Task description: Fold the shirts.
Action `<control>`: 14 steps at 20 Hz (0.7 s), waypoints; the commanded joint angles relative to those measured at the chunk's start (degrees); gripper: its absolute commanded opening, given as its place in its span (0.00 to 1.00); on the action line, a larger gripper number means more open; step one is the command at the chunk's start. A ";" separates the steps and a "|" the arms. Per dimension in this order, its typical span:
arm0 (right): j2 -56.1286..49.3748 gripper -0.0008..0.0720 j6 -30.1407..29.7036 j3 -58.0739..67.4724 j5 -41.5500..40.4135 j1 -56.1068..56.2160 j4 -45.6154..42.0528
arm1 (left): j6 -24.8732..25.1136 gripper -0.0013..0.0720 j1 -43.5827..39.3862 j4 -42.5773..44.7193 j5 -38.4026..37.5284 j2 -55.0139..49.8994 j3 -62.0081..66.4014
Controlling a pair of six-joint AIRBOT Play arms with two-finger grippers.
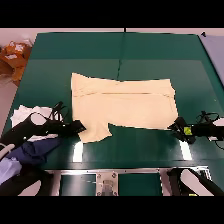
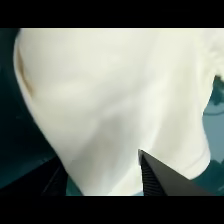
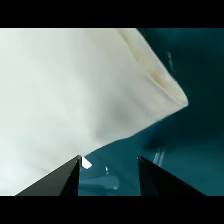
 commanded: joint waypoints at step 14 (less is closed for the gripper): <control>0.07 0.03 -11.17 9.90 4.13 -3.82 2.69 | -2.23 0.04 -0.81 19.67 -18.64 5.33 17.70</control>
